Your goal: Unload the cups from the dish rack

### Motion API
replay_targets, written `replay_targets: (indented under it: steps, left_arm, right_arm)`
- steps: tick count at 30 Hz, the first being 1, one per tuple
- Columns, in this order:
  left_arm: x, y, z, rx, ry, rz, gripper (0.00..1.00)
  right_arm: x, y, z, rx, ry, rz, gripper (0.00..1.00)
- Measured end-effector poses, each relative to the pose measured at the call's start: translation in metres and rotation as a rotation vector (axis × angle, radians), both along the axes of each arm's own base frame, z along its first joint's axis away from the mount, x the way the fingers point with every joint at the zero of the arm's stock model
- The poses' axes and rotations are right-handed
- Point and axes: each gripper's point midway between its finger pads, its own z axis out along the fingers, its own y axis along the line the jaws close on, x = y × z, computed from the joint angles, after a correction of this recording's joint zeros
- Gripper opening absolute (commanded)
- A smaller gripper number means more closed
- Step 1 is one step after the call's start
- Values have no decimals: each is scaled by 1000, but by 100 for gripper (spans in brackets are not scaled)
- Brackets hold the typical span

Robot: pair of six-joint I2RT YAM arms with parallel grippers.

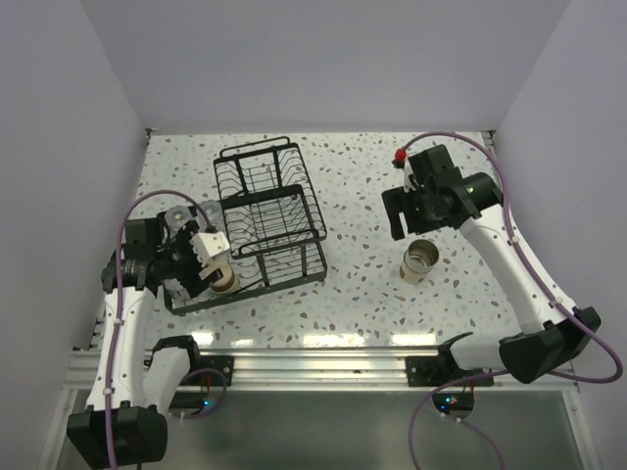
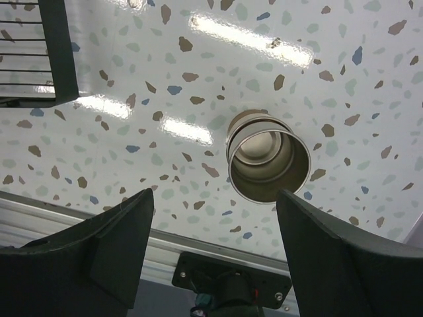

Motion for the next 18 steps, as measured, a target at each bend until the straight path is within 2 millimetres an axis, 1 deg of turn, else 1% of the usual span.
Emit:
replay_targets:
  steps: [2,4,8,13,18]
  left_arm:
    - [2,-9,0,-21,-16,-74,100]
    - [4,-13,-3,-28,-14,-118,100]
    - [4,-14,-10,-9,-20,-171,100]
    - [-1,-19,-21,-22,-10,-220,100]
    - [0,-27,-30,-71,21,-257,100]
  right_arm:
    - [0,0,-1,-1,2,0,79]
    - [-1,0,-4,-4,9,0,79]
    - [-3,-1,-10,-10,23,1,79]
    - [-4,-1,-7,-5,12,3,79]
    - [-3,-1,-6,-3,7,8,79]
